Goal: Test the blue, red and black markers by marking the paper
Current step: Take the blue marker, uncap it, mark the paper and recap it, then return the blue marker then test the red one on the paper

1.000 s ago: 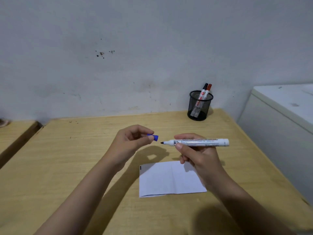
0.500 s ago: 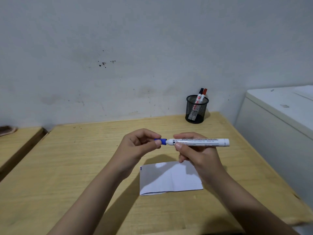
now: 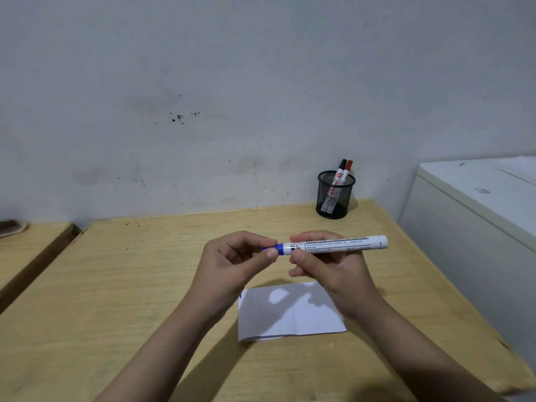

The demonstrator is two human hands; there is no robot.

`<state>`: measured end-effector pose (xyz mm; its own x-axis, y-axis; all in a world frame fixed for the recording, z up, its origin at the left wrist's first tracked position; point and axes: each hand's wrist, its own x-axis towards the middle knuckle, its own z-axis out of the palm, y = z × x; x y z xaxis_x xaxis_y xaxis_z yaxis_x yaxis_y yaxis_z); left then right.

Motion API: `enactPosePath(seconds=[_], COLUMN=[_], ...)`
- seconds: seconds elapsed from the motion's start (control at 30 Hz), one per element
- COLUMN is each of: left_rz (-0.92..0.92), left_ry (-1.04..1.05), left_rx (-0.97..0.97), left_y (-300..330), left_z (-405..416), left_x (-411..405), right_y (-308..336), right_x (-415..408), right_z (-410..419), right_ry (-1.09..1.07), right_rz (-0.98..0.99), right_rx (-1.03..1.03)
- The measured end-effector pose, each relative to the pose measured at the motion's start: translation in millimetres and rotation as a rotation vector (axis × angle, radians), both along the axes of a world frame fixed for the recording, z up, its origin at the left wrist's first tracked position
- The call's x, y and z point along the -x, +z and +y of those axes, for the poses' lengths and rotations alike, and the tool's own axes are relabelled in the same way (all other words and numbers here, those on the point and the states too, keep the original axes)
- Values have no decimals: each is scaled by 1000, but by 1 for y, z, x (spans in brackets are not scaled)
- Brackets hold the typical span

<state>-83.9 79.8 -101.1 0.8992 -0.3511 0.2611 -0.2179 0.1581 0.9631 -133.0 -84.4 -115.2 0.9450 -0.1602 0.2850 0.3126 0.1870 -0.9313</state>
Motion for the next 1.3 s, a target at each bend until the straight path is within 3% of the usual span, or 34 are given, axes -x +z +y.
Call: enactPosePath(seconds=[0.1, 0.17, 0.23, 0.37, 0.43, 0.5, 0.67, 0.83, 0.97, 1.13, 1.3], left_rz=[-5, -32, -97, -255, -319, -361, -444, -549, -588, -511, -449], left_ry=[99, 189, 278, 318, 299, 279, 213, 239, 286, 262, 290], left_rx=[45, 42, -20, -173, -216, -231, -215, -216, -384, -611, -661], left_y=[1, 3, 5, 13, 18, 23, 34, 34, 14, -16, -28], left_z=[-9, -15, -19, -36, -48, -61, -91, -126, -157, -189, -203], left_x=[-3, -7, -13, -19, -19, -23, -41, -72, -120, -169, -190], right_y=[0, -1, -2, 1, 3, 5, 12, 40, 59, 48, 18], right_x=[-10, -12, -11, -16, -24, -31, -48, -76, -115, -167, -192], right_z=[2, 0, -6, -27, -42, -58, -87, -133, -167, -188, -190], right_ry=[39, -2, -96, -457, -540, -535, -494, -619, -769, -845, -715], right_rz=[145, 263, 274, -92, -241, -330, -441, -293, -272, -140, 76], right_rx=[-210, -226, -80, 465, 748, 842, 883, 672, 556, 669, 834])
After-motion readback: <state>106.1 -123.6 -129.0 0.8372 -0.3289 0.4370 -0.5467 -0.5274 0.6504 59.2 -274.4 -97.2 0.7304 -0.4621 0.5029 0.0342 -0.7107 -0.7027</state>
